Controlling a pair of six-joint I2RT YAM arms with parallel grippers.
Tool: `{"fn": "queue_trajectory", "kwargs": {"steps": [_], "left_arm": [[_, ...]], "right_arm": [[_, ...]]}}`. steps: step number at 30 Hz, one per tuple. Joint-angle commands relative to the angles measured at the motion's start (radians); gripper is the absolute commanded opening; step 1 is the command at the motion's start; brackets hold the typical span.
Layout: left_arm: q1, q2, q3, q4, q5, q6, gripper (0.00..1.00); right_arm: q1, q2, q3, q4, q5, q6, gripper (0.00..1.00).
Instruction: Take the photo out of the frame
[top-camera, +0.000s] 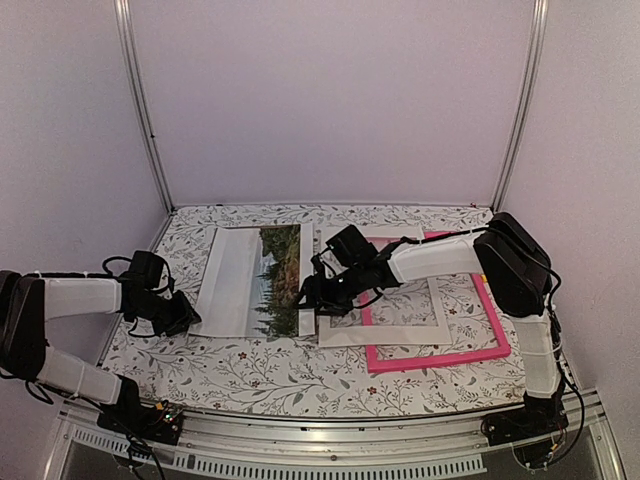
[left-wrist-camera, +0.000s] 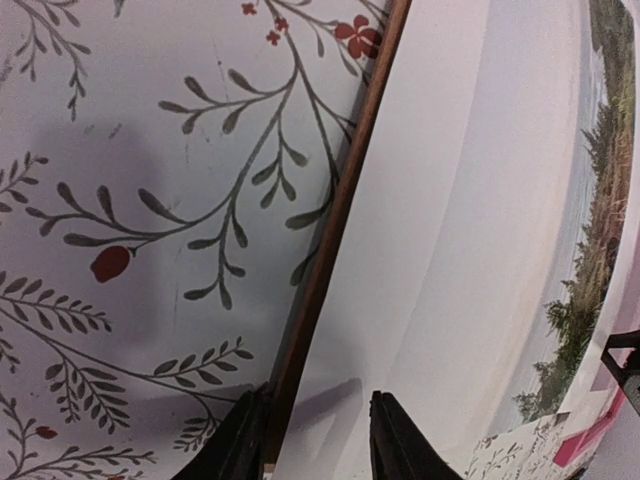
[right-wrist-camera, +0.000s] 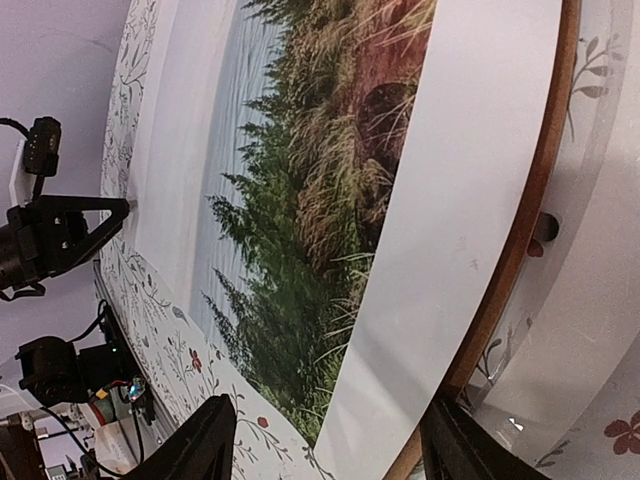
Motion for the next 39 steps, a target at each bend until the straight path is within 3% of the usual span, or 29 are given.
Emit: {"fn": "queue_trajectory", "kwargs": {"steps": [1, 8, 16, 19, 24, 31, 39], "left_arm": [[0.006, -0.008, -0.016, 0.01, 0.015, 0.008, 0.38], [0.006, -0.014, -0.021, 0.01, 0.024, 0.006, 0.39], [0.006, -0.025, -0.012, 0.001, 0.021, 0.004, 0.41], [0.009, -0.042, 0.016, -0.016, 0.009, 0.019, 0.45], [0.012, -0.071, 0.066, -0.034, 0.011, 0.04, 0.54], [0.012, -0.063, 0.12, -0.011, 0.102, 0.073, 0.66], [0.01, -0.048, 0.157, 0.003, 0.158, 0.082, 0.69]], "right_arm": [[0.008, 0.005, 0.004, 0.029, -0.03, 0.016, 0.64], [0.004, 0.033, 0.021, 0.045, -0.053, 0.032, 0.54], [-0.004, 0.03, 0.074, 0.015, -0.037, 0.021, 0.11], [-0.004, 0.032, 0.117, -0.032, -0.031, -0.003, 0.0], [-0.018, 0.001, 0.128, -0.076, -0.049, -0.031, 0.0], [-0.092, -0.102, 0.011, -0.076, -0.171, -0.063, 0.0], [-0.178, -0.275, -0.201, -0.076, -0.217, -0.081, 0.0]]}}
